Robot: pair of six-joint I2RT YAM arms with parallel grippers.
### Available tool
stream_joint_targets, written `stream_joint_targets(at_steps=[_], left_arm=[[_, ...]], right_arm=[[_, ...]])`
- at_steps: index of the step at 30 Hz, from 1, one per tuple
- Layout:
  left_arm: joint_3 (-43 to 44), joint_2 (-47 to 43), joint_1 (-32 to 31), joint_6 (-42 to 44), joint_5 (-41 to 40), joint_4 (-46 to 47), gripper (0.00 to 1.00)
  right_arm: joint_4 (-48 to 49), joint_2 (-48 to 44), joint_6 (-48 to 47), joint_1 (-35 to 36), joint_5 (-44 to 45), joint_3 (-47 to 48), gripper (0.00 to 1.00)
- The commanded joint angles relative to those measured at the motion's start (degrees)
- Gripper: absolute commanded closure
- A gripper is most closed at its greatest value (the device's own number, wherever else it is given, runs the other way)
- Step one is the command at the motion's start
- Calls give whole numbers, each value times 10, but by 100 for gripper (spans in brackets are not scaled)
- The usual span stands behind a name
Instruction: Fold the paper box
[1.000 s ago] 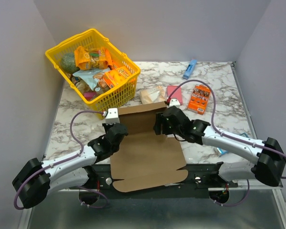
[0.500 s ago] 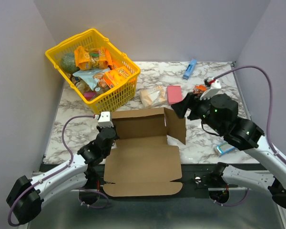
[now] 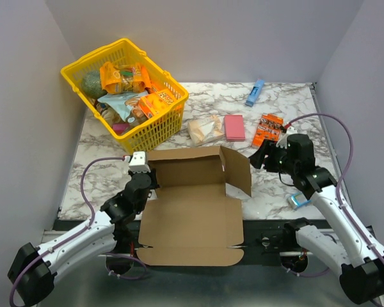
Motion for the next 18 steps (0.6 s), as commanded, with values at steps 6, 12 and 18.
stream_joint_targets(at_steps=[6,12,18], left_arm=[[22,29,9,-3,20,14,100],[20,30,9,-6,21,17,100],[20,36,10,-7,24,20,100]], right_arm=[[95,-104,-26,2,-270,-114,28],[135,-117,-30,23,-294,-144,27],[169,-79,-41,92,-224,-141,25]])
